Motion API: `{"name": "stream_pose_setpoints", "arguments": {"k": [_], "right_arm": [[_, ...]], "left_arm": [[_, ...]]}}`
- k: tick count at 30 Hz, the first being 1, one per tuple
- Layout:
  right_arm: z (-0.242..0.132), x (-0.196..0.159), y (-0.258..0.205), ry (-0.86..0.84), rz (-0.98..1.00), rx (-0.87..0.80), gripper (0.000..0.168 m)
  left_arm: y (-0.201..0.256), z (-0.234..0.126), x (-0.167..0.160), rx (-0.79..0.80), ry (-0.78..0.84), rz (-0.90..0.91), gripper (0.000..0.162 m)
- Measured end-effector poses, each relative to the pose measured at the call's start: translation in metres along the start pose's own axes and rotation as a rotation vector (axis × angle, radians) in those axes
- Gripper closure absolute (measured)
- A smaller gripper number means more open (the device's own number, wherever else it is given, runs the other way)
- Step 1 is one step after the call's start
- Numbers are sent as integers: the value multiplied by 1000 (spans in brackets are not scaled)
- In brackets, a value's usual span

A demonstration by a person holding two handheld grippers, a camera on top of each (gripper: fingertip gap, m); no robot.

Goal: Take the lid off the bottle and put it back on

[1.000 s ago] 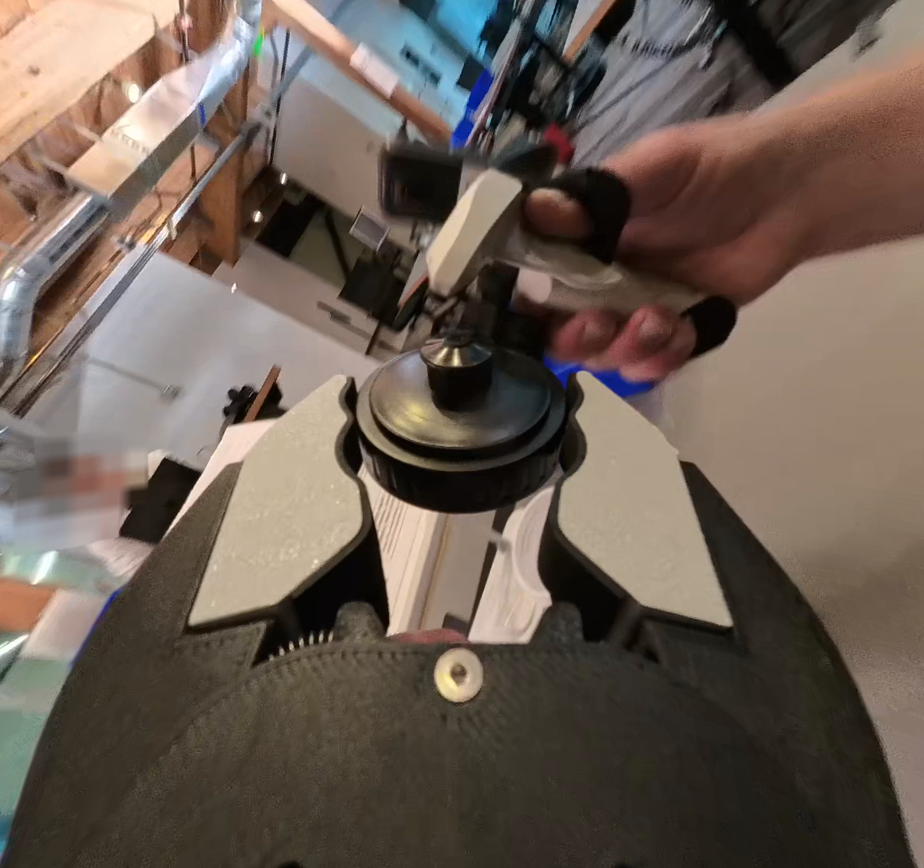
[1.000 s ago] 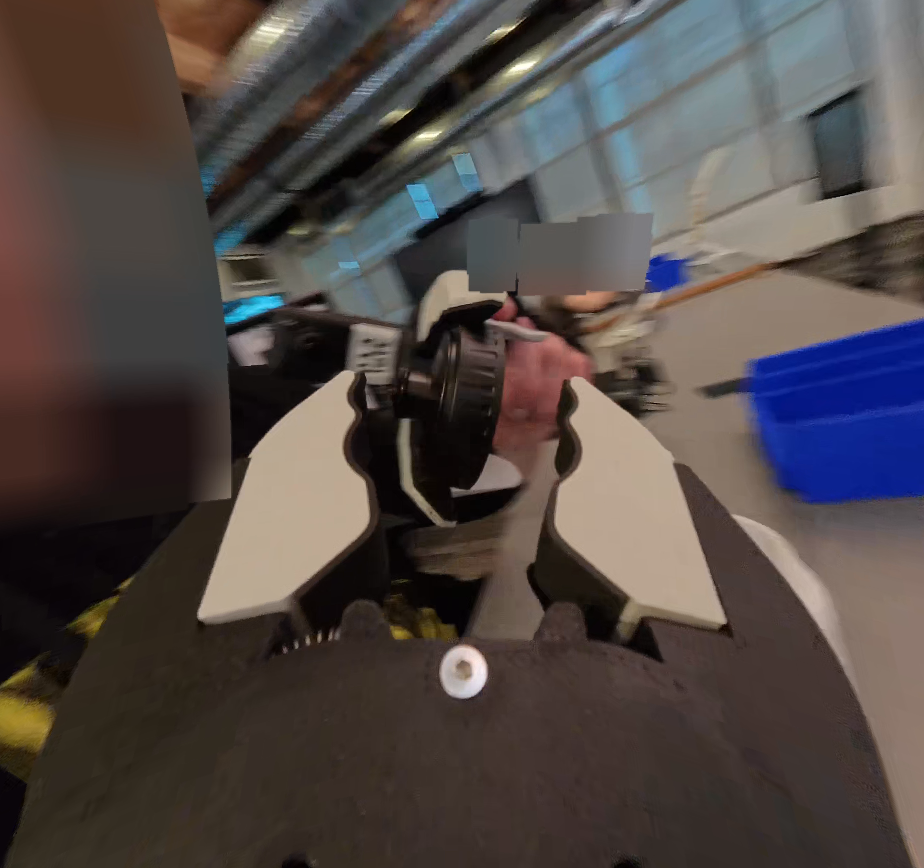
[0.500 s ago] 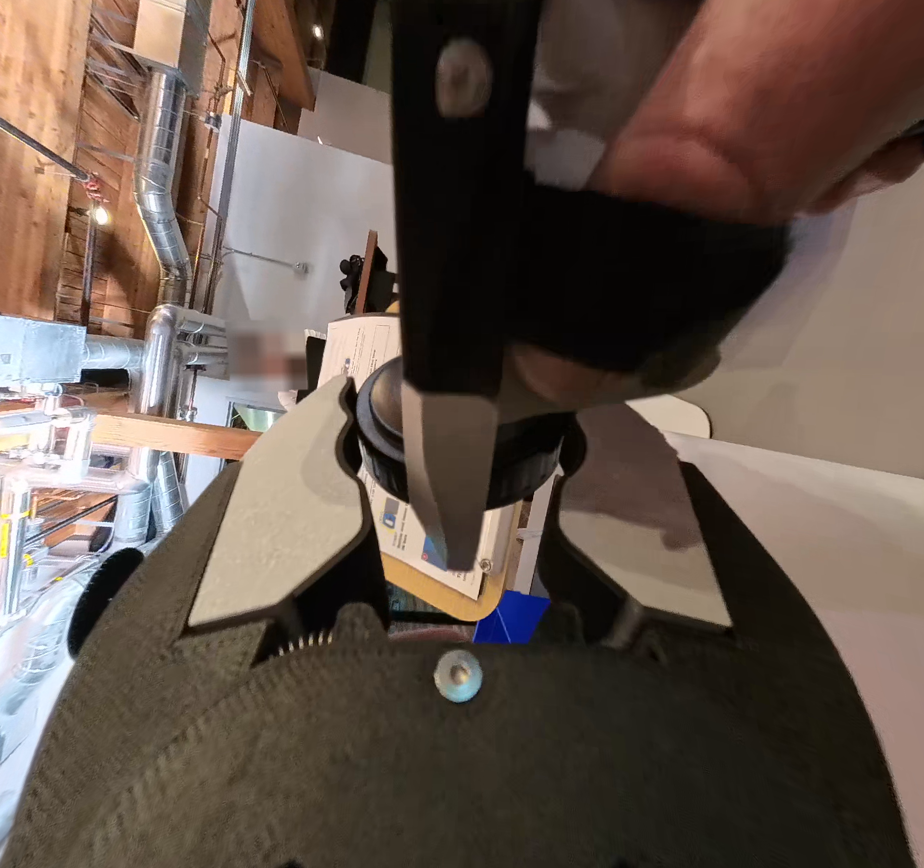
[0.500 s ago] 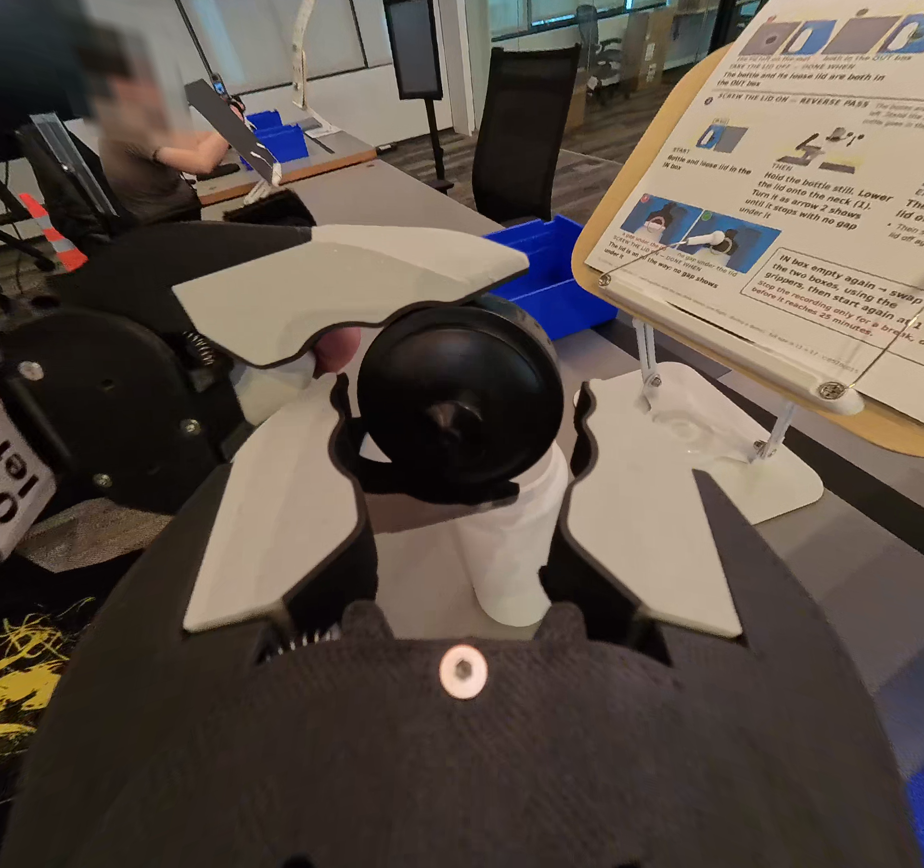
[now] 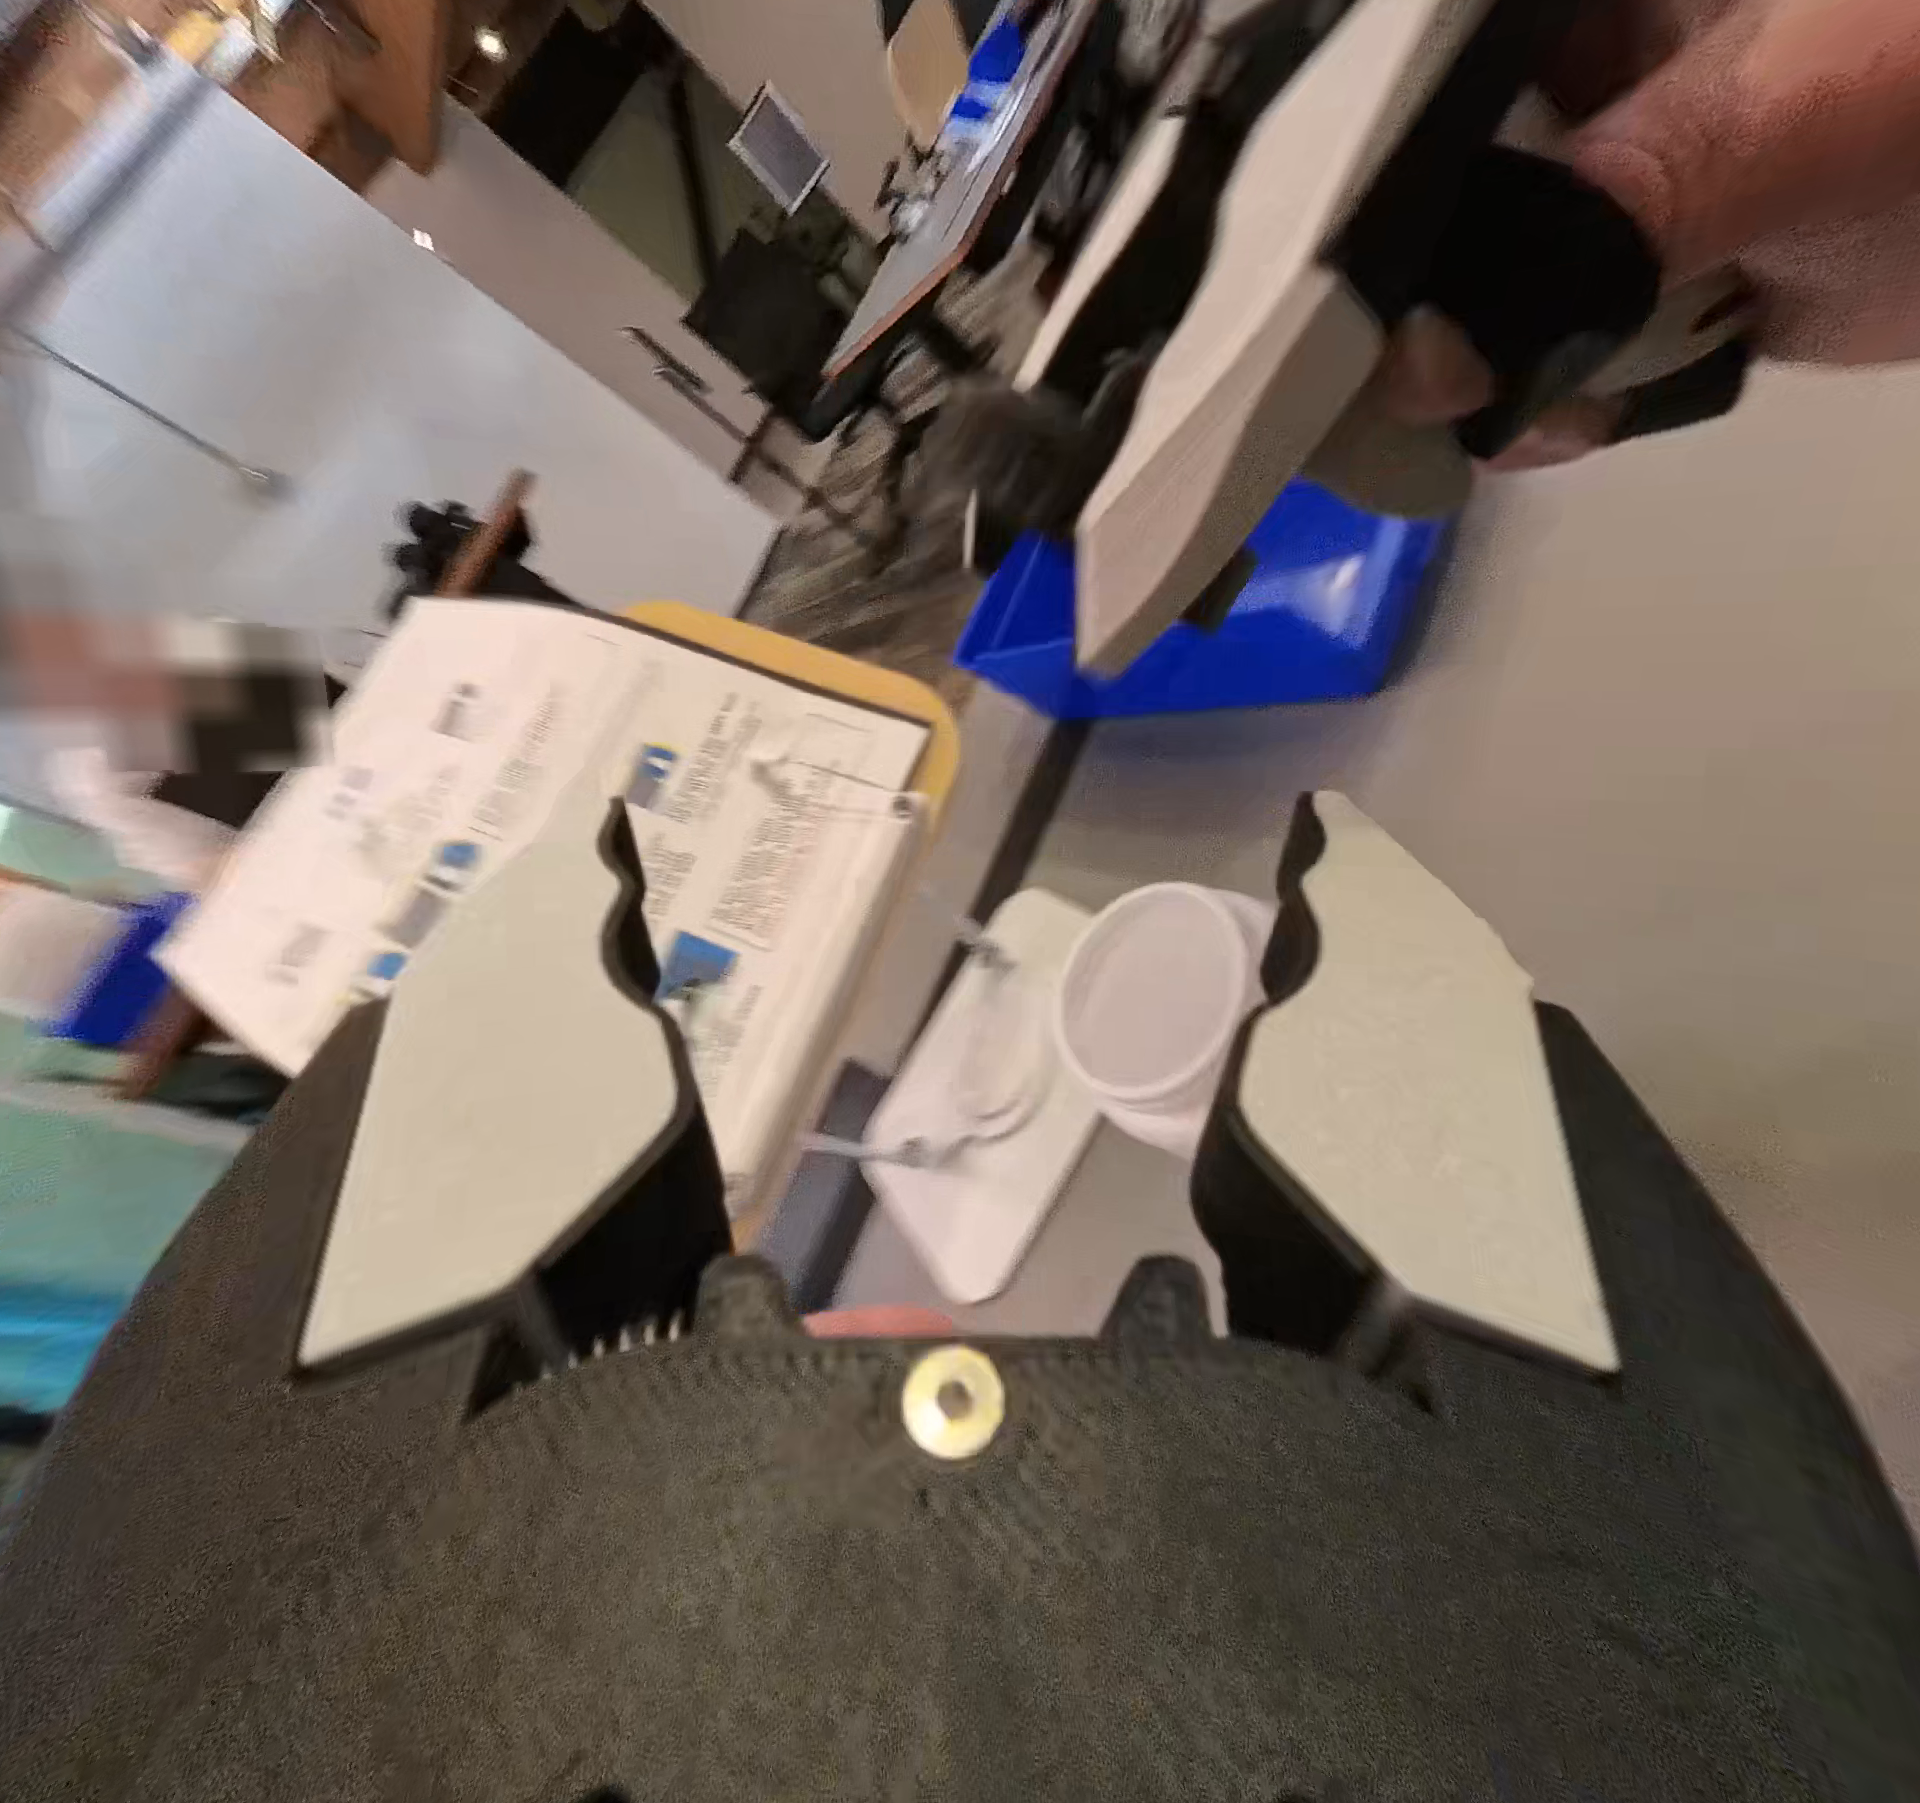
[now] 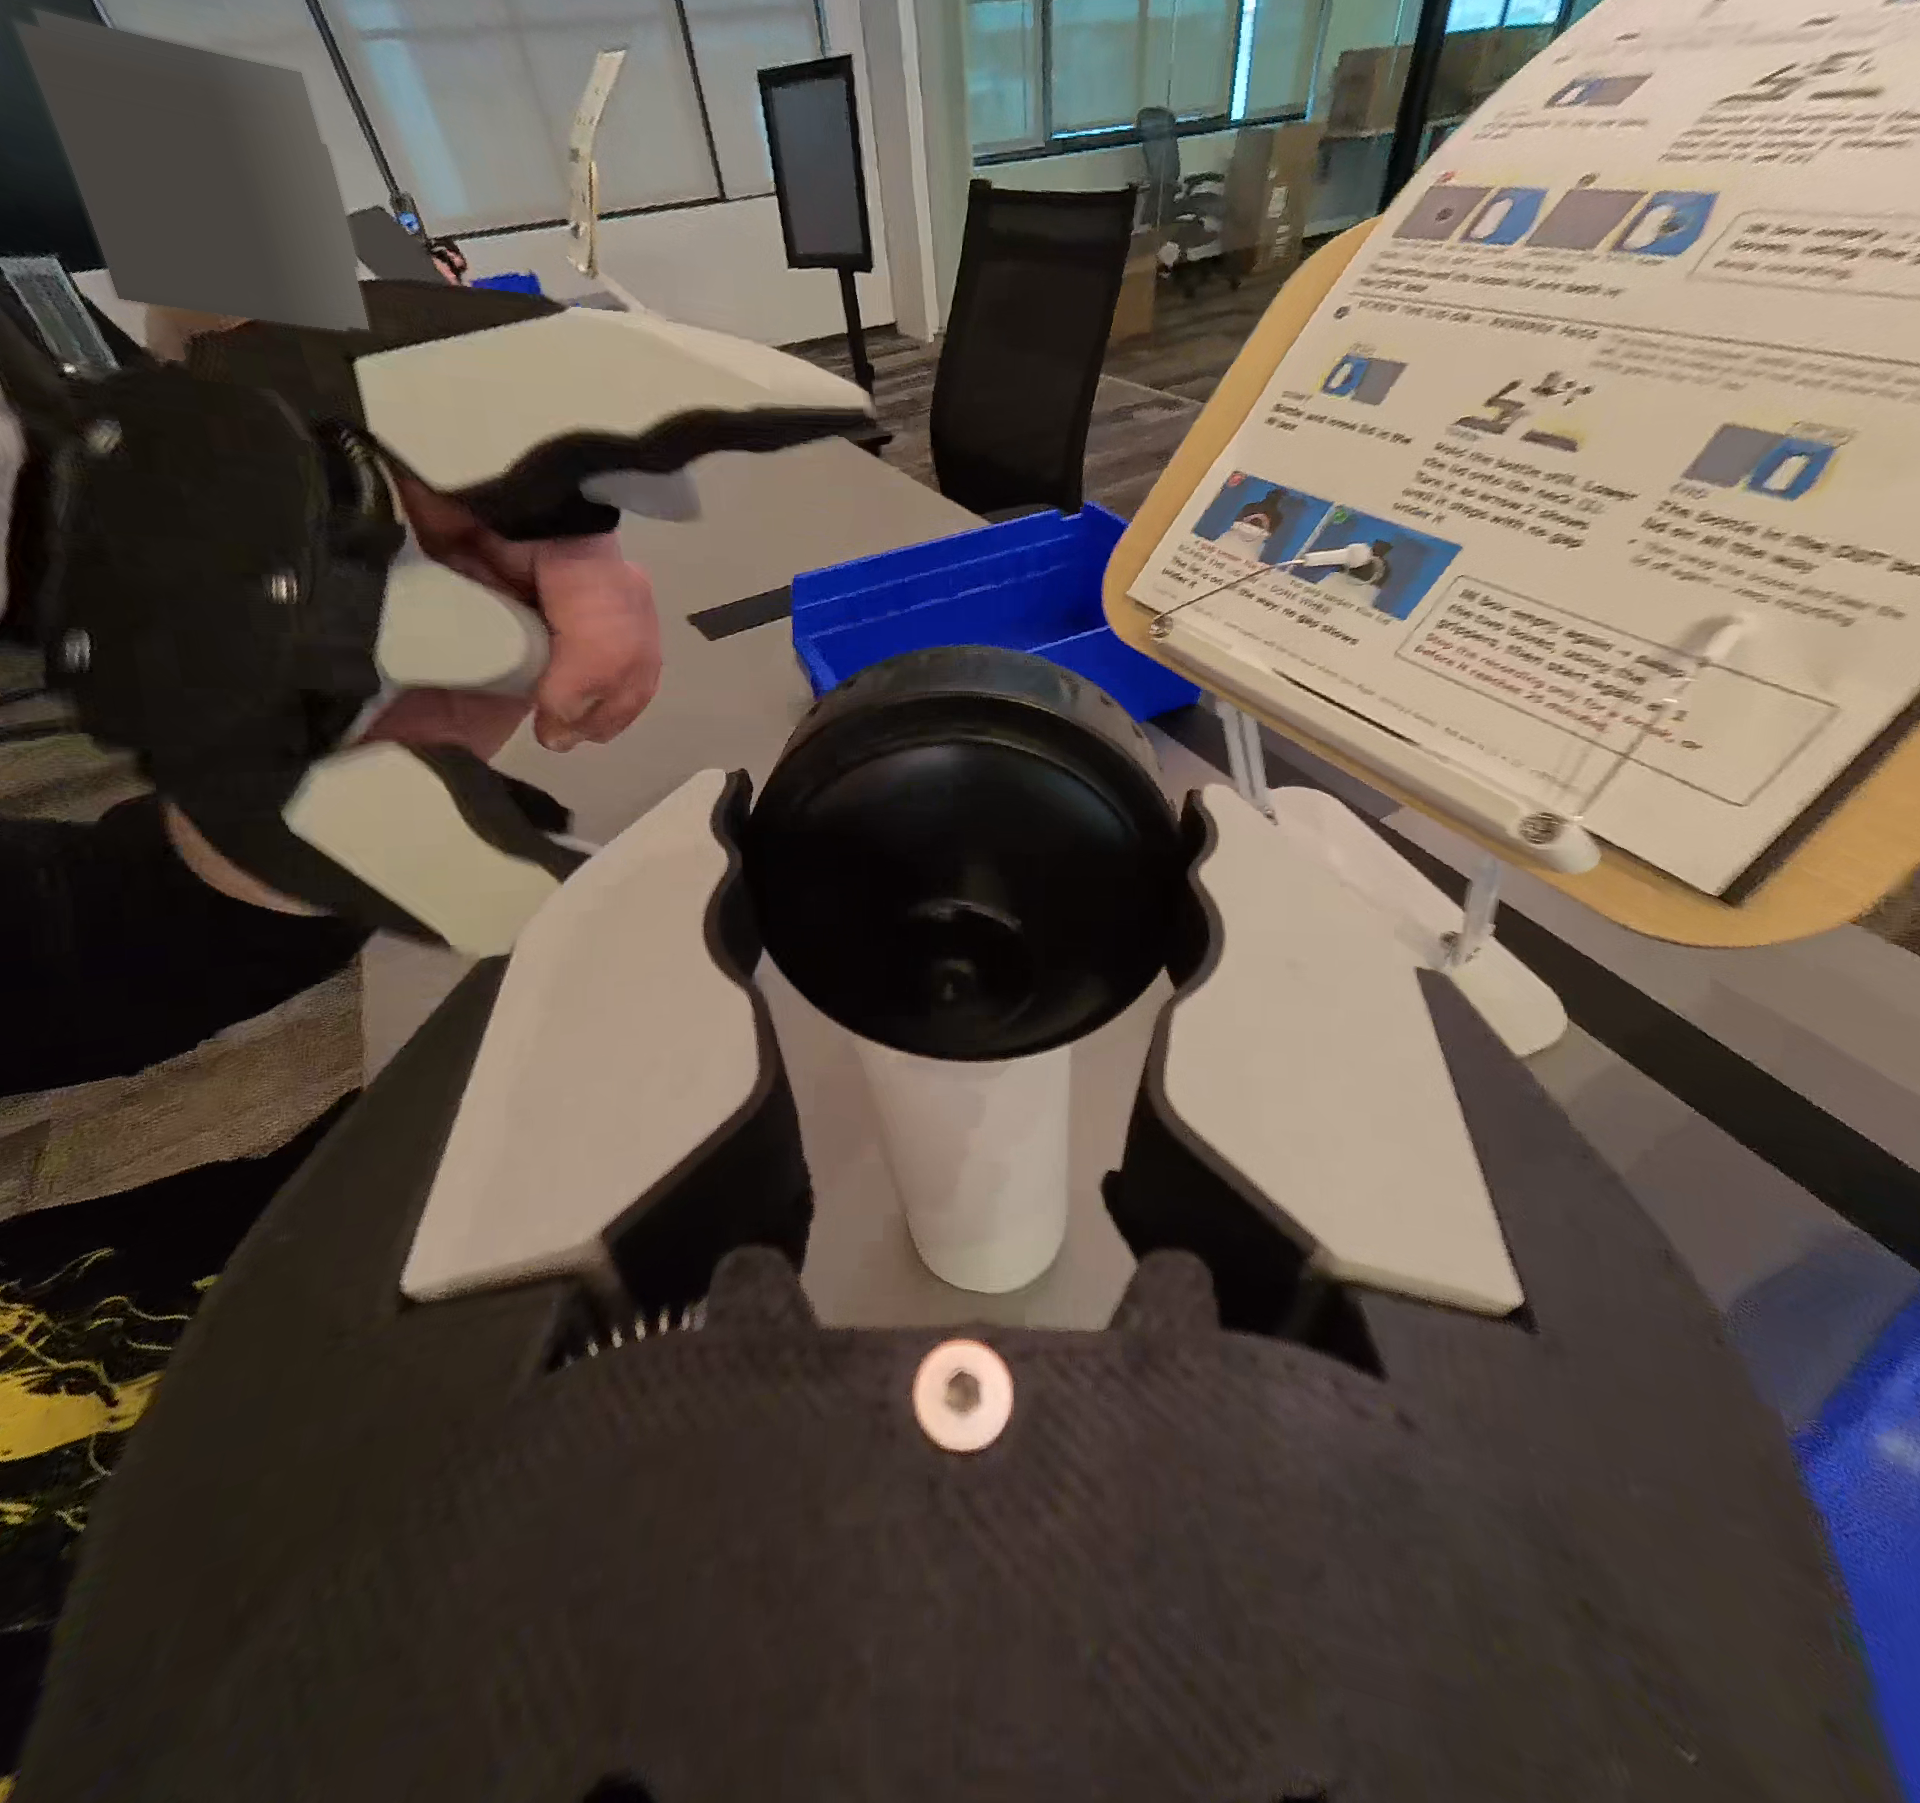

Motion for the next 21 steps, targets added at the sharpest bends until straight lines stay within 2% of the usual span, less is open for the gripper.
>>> {"name": "stream_pose_setpoints", "arguments": {"k": [1, 4, 7, 13, 17, 21], "right_arm": [[-5, -1, 6, 1, -2, -10, 91], [-13, -7, 17, -13, 17, 0, 91], [-12, -14, 21, -25, 32, 14, 91], [-5, -26, 20, -53, 42, 35, 91], [-3, -31, 23, -60, 48, 44, 91], [-1, -36, 26, -70, 52, 50, 91]], "left_arm": [[-4, -5, -8, -49, 43, -96, 45], [2, 1, -44, -200, 67, -344, 27], [29, 21, -76, -336, 77, -497, 16], [79, 57, -105, -508, 129, -611, 16], [94, 68, -107, -554, 177, -618, 30], [104, 74, -108, -581, 186, -607, 53]]}}
Point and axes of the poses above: each gripper's, where its closed fingertips meet, z out along the fingers, x out of its top, y = z × x across the jaws, the point moved 2 cm from there along -z, back along the fingers, and after that the axes turned 5 degrees about -y, right-handed, at the moved point
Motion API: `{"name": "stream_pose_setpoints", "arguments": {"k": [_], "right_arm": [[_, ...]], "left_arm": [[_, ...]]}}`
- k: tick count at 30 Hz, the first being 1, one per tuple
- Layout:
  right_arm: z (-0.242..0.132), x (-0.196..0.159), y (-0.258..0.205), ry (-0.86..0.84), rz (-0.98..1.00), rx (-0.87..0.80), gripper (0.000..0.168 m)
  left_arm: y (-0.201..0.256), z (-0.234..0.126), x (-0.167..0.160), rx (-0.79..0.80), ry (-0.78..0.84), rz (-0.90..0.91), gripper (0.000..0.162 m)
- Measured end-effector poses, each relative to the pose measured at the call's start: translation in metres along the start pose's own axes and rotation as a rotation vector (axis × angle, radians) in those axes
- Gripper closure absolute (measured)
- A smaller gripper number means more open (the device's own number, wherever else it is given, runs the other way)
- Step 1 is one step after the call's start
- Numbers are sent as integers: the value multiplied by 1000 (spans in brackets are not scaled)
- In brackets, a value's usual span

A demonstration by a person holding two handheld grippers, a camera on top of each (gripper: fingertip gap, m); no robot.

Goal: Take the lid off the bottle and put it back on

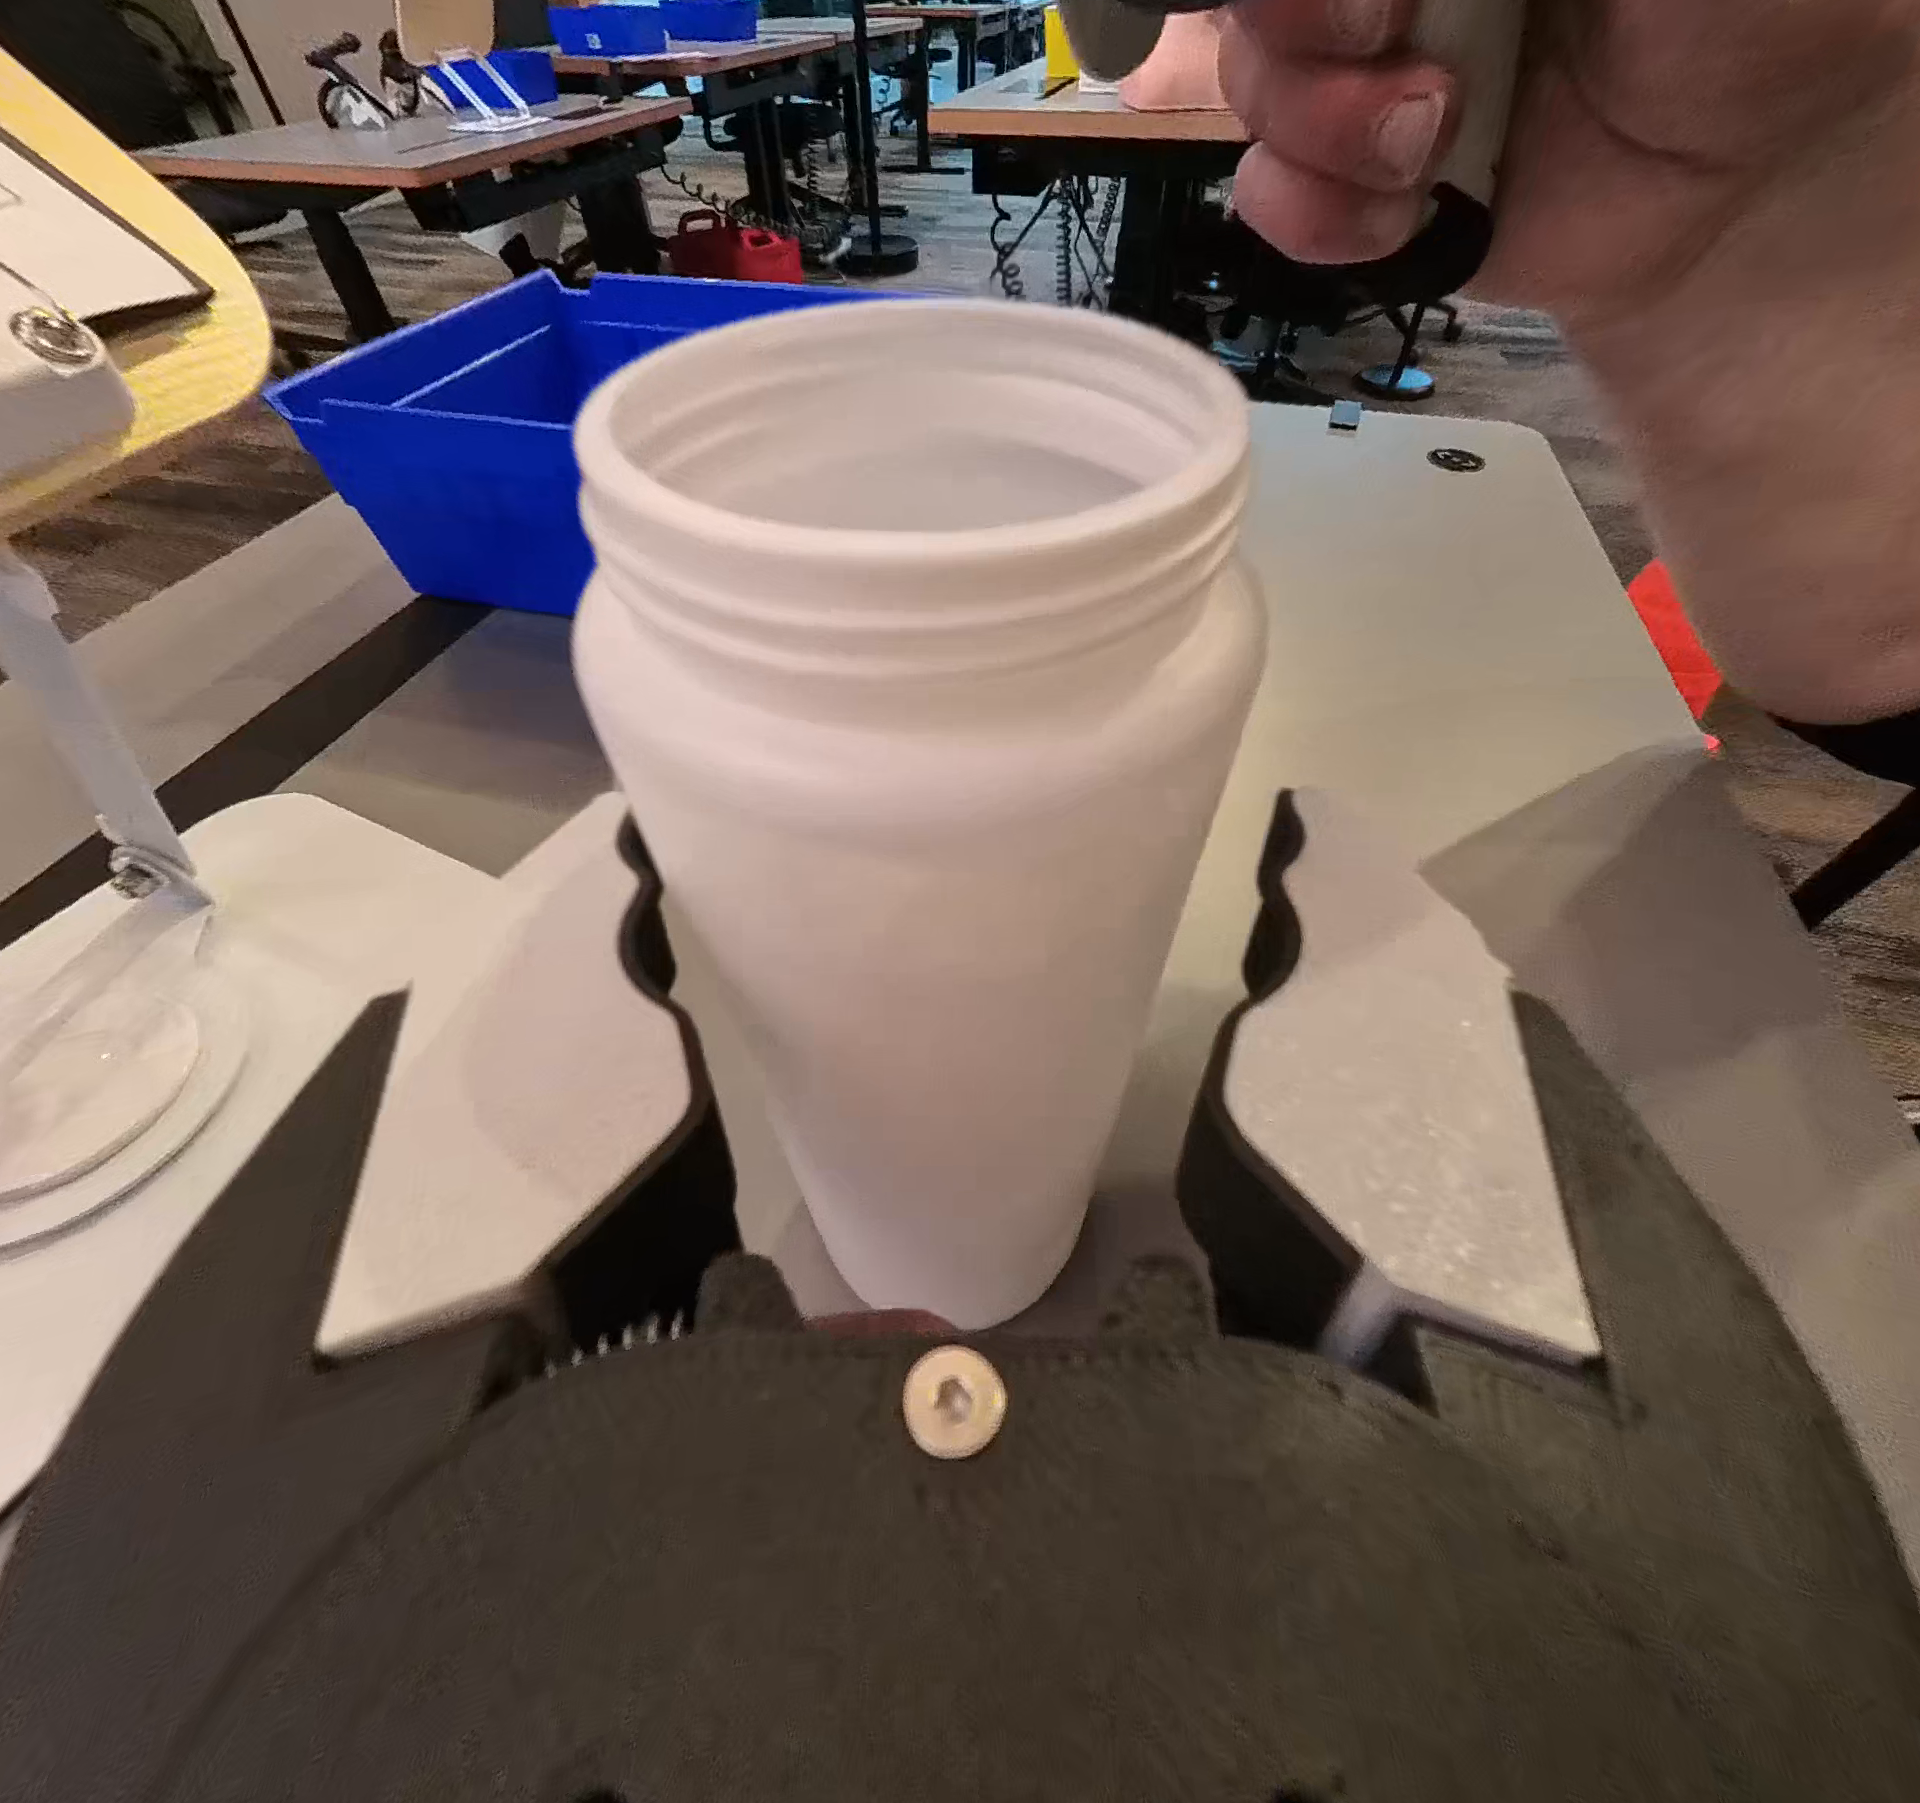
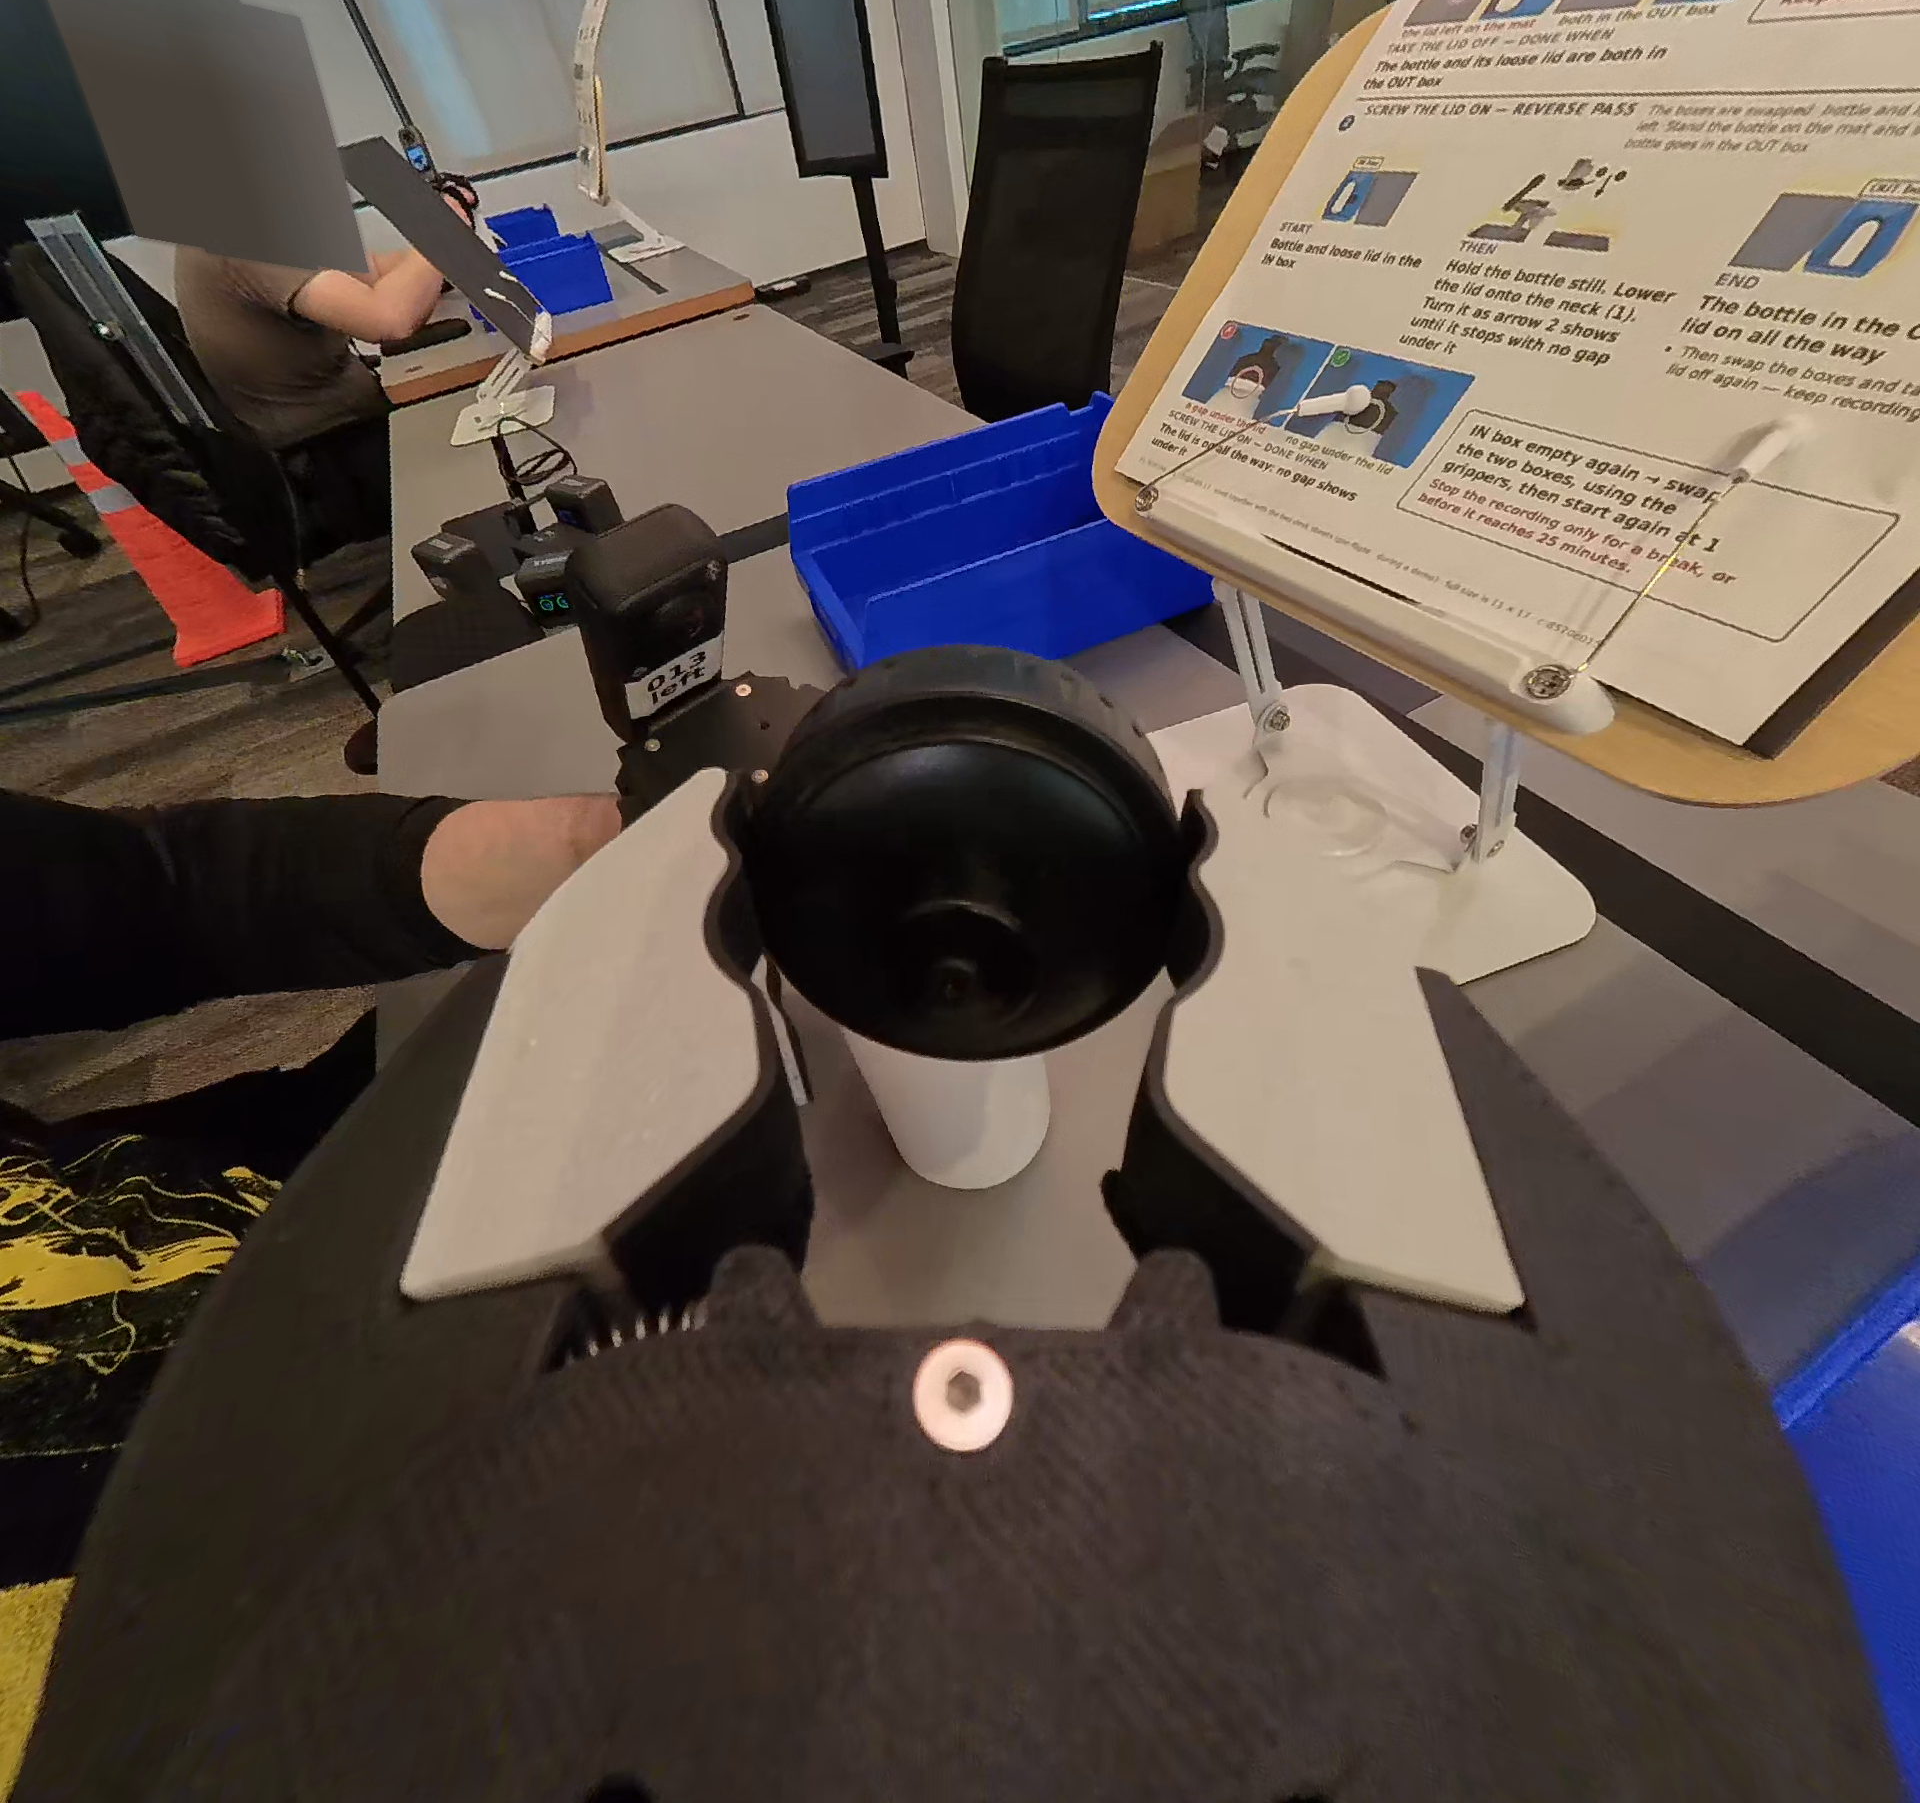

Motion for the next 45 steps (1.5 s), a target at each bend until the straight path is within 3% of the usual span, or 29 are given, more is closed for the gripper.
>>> {"name": "stream_pose_setpoints", "arguments": {"k": [2, 8, 17, 24, 31, 39, 45], "right_arm": [[2, -3, 1, -13, -2, 11, 91], [10, -9, -1, -144, -75, 91, 91], [40, -14, -18, -701, -472, 378, 91], [58, -18, -18, -1029, -699, 437, 91], [64, -35, -10, -1274, -793, 448, 91], [68, -43, -12, -1354, -851, 488, 91], [68, -44, -13, -1371, -843, 430, 90]], "left_arm": [[3, 4, -2, -21, 11, 11, 69], [3, 12, 1, -25, 58, 5, 72], [2, 17, 2, -57, 62, 16, 72], [2, 21, 4, -74, 66, 18, 72], [2, 22, 4, -83, 73, 18, 73], [2, 23, 4, -88, 74, 18, 73], [2, 22, 4, -88, 76, 18, 73]]}}
Point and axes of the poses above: each gripper's, where its closed fingertips meet, z out along the fingers, x out of its top, y = z × x across the jaws, the point moved 2 cm from there along -z, back along the fingers, and after that the axes turned 5 degrees about -y, right-handed, at the moved point
